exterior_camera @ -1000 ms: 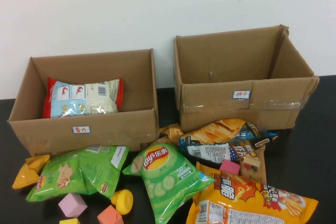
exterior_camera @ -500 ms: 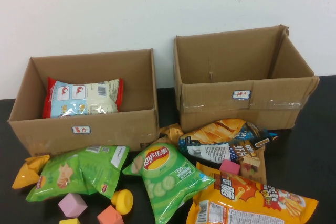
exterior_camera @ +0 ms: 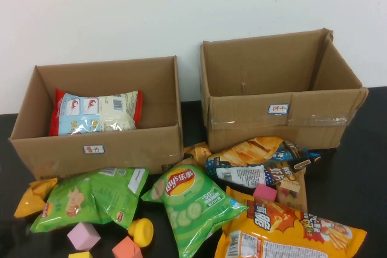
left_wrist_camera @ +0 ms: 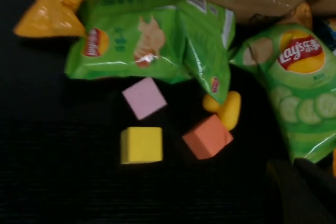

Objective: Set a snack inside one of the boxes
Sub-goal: Pick up the potato chip

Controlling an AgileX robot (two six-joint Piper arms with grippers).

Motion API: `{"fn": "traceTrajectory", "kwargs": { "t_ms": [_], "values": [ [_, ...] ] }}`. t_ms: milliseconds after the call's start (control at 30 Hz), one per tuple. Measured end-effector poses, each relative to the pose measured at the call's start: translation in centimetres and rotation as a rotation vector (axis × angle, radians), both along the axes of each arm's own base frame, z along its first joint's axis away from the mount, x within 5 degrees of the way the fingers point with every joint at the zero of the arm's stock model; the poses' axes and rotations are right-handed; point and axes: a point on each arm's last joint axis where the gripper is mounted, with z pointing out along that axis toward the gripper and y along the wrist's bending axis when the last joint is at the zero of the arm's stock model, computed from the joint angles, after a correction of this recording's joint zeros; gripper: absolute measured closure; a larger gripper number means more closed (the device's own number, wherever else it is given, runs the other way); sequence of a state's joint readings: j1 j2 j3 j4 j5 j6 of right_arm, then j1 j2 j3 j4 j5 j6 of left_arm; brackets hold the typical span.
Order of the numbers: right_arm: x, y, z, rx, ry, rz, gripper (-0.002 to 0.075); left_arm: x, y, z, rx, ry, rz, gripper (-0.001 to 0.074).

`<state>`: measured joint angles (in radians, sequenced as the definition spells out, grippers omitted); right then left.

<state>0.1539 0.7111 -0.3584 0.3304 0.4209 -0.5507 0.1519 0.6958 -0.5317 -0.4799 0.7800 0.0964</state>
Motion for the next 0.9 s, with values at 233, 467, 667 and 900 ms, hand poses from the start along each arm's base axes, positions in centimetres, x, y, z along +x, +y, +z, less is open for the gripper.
{"fn": "traceTrajectory", "kwargs": {
  "t_ms": [233, 467, 667, 900],
  "values": [
    [0.0, 0.4, 0.1, 0.026, -0.013, 0.035, 0.0727, 6.1, 1.1, -3.6, -0.061, 0.095, 0.079, 0.0731],
    [0.0, 0.5, 0.2, 0.027, -0.020, 0.050, 0.0727, 9.6, 2.1, -7.1, -0.028, 0.196, 0.117, 0.0446],
    [0.1, 0.5, 0.3, 0.031, -0.033, 0.044, 0.0727, 12.9, 2.6, -9.0, -0.006, 0.274, 0.080, 0.0225],
    [0.2, 0.5, 0.3, 0.032, -0.040, 0.041, 0.0727, 16.4, 3.2, -11.7, -0.003, 0.354, 0.064, 0.0199]
  ]
}}
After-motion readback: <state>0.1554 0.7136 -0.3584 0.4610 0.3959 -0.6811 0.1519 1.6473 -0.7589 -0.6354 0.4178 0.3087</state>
